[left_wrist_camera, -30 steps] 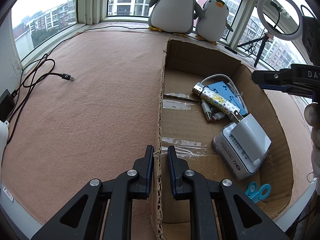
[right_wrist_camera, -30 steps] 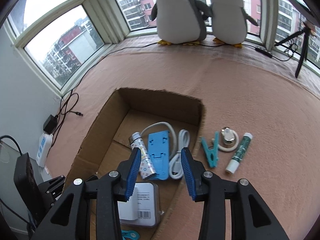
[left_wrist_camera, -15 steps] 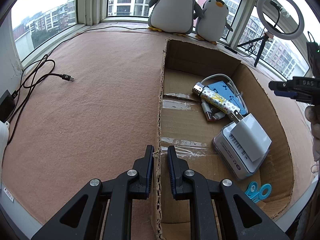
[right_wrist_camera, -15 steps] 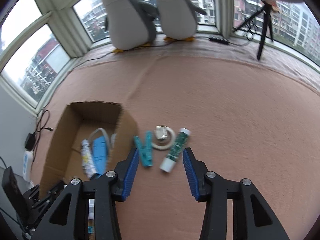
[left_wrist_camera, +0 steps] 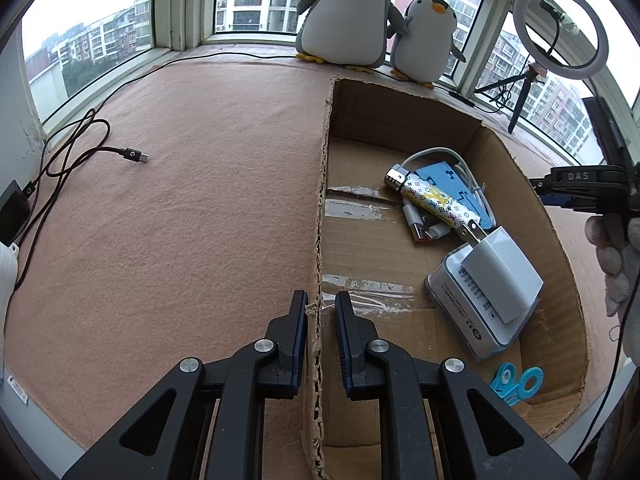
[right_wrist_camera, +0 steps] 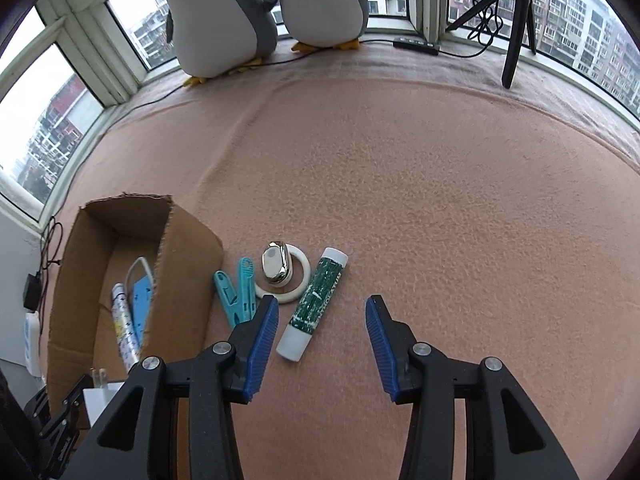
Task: Organize rigid objects
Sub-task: 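Move the right tool back to the green-and-white lip balm tube, then close the right gripper on the lip balm tube and lift it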
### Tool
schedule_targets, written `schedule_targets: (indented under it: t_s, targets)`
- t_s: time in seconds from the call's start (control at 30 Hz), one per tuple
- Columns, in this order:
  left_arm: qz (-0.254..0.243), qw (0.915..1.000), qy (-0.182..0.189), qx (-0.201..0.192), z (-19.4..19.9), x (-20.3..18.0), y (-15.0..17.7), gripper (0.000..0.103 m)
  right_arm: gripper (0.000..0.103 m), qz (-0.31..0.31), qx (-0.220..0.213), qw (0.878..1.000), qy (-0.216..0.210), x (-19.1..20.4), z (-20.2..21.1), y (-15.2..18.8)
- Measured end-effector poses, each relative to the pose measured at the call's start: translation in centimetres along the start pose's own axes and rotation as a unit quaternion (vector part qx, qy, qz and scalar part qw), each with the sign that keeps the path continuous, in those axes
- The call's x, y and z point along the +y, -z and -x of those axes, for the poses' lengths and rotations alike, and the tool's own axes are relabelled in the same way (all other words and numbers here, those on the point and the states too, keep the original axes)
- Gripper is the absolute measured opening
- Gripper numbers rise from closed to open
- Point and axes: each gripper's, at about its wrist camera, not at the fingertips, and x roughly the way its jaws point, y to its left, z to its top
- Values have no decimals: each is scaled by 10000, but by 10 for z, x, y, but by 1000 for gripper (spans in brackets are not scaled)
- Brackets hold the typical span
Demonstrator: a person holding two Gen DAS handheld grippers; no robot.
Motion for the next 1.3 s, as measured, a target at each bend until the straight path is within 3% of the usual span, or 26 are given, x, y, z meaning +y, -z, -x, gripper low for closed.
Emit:
schedule_targets:
  t_s: [0.23, 0.3, 0.47, 0.6, 0.7, 1.3]
  targets:
    - [2, 10000, 0, 0, 0, 0, 0, 15, 40, -3, 87, 9999, 118, 3, -13, -3]
    - [2, 10000, 2, -1, 0, 0, 0, 15, 34, 12, 117, 9998, 152, 4, -17, -4]
    - [0, 10000, -2, 0, 0, 0, 0, 15, 31, 172, 129, 9993, 305, 8, -21, -5]
    - [-1, 10000, -3, -1, 0, -1, 0, 15, 17, 270, 168, 9991, 288, 11, -22, -5]
    - [8, 10000, -1, 1, 0, -1, 0, 15, 14, 409, 154, 9982, 409, 13, -21, -1]
    - [19, 10000, 7, -2, -1, -2, 0, 15, 14, -6, -90, 9993, -371, -7, 17, 33]
